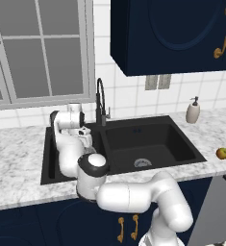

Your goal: Put the colander in the sink, put the apple, orange in the colander, and turn on the sink faucet and pour water over the colander.

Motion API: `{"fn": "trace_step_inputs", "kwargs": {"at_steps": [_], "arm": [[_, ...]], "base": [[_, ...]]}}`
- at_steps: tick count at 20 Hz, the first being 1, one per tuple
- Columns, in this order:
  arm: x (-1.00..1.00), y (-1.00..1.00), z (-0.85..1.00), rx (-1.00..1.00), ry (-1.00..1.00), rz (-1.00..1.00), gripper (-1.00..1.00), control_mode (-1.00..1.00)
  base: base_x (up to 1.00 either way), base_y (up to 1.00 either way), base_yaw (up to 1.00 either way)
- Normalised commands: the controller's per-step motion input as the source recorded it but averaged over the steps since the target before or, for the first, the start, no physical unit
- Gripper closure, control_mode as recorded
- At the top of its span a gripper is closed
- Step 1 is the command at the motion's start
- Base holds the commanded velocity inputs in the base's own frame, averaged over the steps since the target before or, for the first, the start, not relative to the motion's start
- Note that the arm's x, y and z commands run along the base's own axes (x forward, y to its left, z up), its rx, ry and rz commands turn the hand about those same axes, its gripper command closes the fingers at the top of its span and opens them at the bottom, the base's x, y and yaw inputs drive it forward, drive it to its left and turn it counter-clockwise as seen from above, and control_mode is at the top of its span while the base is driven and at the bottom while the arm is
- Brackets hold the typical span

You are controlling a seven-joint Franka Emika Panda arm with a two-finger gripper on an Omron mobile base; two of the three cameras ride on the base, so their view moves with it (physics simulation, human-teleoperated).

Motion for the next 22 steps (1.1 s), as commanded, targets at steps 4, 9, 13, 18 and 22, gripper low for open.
{"fn": "trace_step_inputs", "kwargs": {"at_steps": [4,9,13,18,22], "arm": [[-0.62,0.00,0.84,0.02,0.00,0.17,-1.00,-1.00],[-0.89,-0.01,0.61,0.00,0.00,0.26,-1.00,-1.00],[-0.99,-0.22,0.35,0.00,0.00,0.26,-1.00,-1.00],[-0.99,-0.50,0.31,0.03,-0.02,0.23,-1.00,-1.00],[-0.93,-0.62,0.28,0.05,0.00,0.10,-1.00,-1.00]], "base": [[0.00,0.00,0.00],[0.00,0.00,0.00],[0.00,0.00,0.00],[0.00,0.00,0.00],[0.00,0.00,0.00]]}}
